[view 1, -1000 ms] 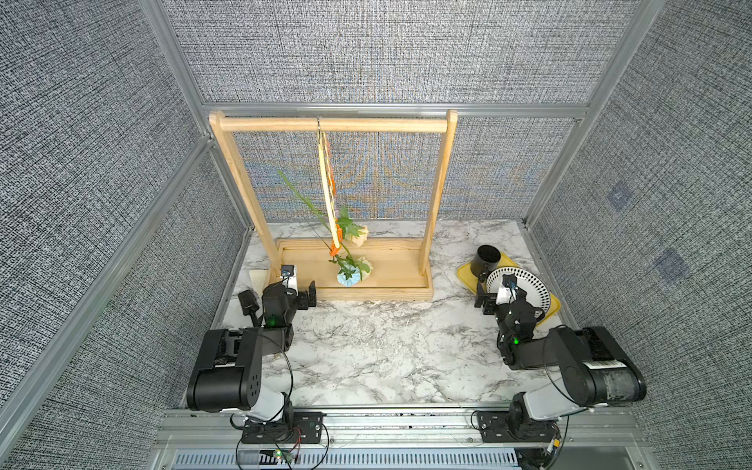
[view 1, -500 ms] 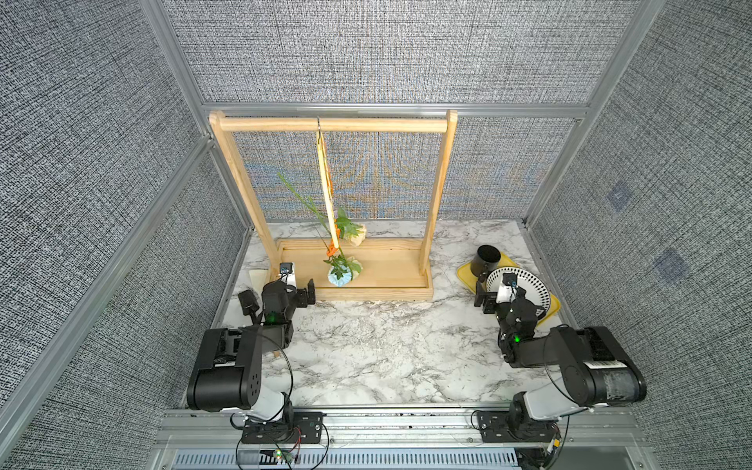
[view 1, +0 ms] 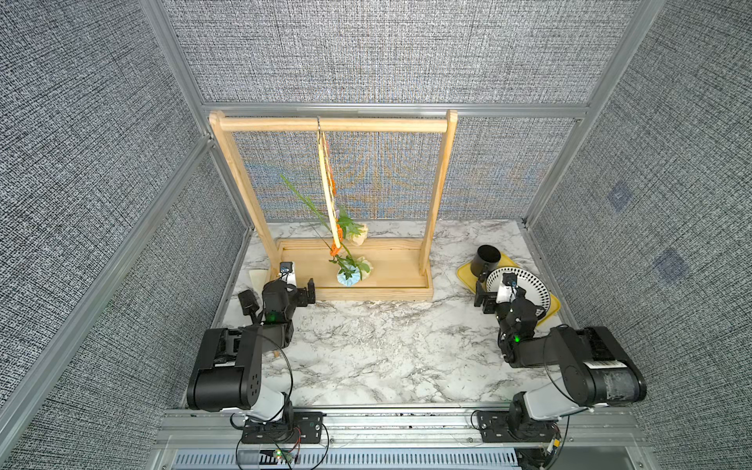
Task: Dry the flowers on a clothes hanger
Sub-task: Reset both arms
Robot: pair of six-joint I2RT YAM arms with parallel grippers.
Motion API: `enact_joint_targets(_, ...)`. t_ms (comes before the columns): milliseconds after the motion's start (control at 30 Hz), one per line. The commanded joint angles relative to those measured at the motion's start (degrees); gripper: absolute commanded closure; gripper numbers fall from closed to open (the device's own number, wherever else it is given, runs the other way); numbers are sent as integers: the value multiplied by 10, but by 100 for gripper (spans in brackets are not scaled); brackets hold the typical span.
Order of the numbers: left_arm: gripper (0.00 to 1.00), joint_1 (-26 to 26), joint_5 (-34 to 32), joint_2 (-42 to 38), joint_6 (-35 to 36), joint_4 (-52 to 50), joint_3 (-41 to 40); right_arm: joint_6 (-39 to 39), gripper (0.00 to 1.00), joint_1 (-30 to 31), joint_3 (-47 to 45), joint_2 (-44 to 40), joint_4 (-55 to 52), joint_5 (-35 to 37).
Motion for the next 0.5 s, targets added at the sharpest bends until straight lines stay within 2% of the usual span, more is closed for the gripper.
enact_joint_targets(0,1,0,-1,-1,2,-2,3,2,1,0,2,-1,8,-2)
enact_joint_targets(467,1,-3,-7,-1,5,-5,5,2,1,0,2,-1,8,-3)
